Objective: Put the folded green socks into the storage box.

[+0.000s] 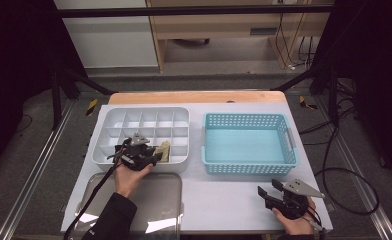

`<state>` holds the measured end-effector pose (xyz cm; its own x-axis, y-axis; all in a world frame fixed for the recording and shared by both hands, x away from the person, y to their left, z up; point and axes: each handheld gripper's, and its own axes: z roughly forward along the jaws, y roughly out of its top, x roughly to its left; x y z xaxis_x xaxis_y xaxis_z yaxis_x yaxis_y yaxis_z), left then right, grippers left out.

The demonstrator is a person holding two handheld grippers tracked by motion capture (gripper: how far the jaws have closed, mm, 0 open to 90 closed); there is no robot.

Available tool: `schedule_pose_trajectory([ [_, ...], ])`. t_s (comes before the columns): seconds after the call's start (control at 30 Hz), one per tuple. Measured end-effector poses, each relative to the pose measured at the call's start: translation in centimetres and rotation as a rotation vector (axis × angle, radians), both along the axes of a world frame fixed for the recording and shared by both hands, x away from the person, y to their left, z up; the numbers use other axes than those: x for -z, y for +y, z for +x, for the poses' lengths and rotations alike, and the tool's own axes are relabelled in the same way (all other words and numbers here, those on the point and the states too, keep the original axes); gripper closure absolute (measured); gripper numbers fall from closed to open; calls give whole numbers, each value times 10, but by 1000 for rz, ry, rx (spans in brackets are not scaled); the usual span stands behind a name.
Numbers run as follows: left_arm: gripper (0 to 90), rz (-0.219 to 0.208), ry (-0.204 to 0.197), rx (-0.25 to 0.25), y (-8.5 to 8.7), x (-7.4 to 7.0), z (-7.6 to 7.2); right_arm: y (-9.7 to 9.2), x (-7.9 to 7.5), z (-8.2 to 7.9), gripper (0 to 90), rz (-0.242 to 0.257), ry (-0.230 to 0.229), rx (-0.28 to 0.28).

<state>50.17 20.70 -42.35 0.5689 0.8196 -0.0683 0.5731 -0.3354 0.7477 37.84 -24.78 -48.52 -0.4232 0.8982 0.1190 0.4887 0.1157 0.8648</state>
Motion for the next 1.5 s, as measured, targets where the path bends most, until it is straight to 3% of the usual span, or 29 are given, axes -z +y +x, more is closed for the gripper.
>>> schedule_pose_trajectory([
  [0.17, 565, -29, -22, 2, 0, -8, 3, 1, 0, 0, 387, 2, 0, -3],
  [0.27, 617, -29, -33, -7, -3, -9, 7, 1, 0, 0, 389, 1, 1, -3],
  [0.53, 816, 40, 2, -2, -14, -1, 12, 1, 0, 1, 392, -2, 2, -7],
  [0.77, 834, 38, 57, 23, -13, -1, 14, 2, 1, 1, 395, -4, 6, -11],
  [0.9, 803, 43, 47, 23, -13, -2, 12, 3, 1, 1, 394, -6, 7, -13],
  [1.03, 695, 1, 1, 14, -11, -9, 7, 3, 0, 1, 394, -2, 5, -14],
  [1.1, 710, -32, -29, 12, -11, -15, 5, 2, 1, 1, 395, 0, 5, -12],
  [1.2, 765, -19, -54, -5, -14, -20, 7, 3, 1, 1, 402, -4, 8, -13],
  [1.33, 857, -19, -32, -16, -21, -15, 15, 3, 1, 1, 410, -7, 5, -16],
  [1.5, 896, 34, 17, -15, -28, -3, 19, 3, 1, 1, 417, -3, 6, -21],
])
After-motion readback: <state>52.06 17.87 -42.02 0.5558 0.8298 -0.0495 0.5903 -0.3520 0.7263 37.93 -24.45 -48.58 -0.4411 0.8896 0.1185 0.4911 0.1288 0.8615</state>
